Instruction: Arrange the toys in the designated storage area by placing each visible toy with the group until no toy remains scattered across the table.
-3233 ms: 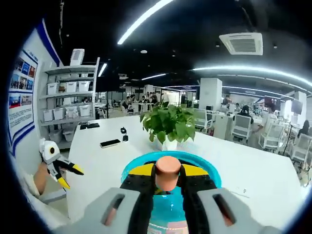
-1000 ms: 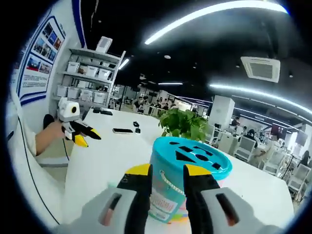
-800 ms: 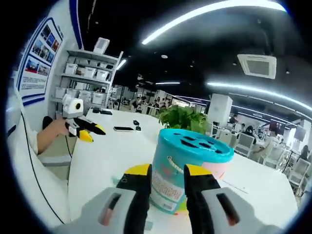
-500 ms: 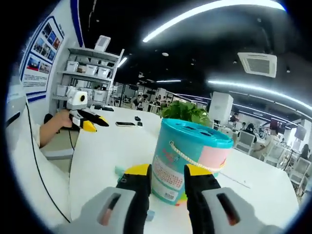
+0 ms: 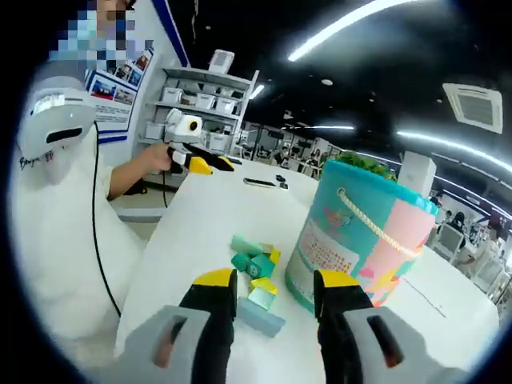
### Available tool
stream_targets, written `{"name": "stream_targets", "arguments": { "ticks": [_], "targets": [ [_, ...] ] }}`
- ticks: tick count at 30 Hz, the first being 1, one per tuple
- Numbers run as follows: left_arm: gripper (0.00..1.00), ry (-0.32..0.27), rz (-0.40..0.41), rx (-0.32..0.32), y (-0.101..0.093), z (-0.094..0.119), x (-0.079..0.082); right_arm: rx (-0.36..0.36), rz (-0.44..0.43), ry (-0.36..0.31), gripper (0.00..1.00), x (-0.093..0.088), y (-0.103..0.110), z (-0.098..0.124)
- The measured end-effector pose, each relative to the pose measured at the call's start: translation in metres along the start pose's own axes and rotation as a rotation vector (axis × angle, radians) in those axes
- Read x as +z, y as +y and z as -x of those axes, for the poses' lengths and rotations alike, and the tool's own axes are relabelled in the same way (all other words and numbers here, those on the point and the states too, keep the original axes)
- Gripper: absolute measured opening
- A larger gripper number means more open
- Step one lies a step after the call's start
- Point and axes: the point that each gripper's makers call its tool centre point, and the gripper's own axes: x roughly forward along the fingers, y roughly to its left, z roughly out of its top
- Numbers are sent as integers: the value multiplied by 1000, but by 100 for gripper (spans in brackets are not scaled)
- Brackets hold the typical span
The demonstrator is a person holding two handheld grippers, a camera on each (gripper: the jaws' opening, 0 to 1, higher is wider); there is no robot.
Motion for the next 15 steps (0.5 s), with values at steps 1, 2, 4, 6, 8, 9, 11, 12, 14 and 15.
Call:
{"name": "stream_targets", "arguments": {
  "ticks": [1,2,4,6,8,9,11,12,14,15],
  "targets": [
    [41,1,-1,-1,0,0,0,62,34,32,44,-9,10,-3],
    [41,2,1,-2,-1,0,-1,108,49,50,46,-14,17,-5],
    [41,4,3,-3,-1,-1,-2,161,60,79,46,-23,24,-8],
    [41,7,3,-4,-2,-1,-3,210,44,110,47,-33,25,-13],
    [41,7,1,-6,-2,-1,-3,213,46,135,46,-41,20,-16],
    [41,6,1,-5,-2,-1,-2,222,47,148,45,-44,18,-17],
    [41,7,2,-4,-1,-1,-2,221,47,157,43,-47,13,-19],
    [41,7,1,-3,-1,-1,-2,232,35,159,42,-49,12,-20],
    [41,6,2,-3,-1,-1,-2,243,26,162,41,-50,12,-23],
    [41,6,2,-3,-1,-1,-2,245,27,163,40,-50,12,-23]
  ]
}}
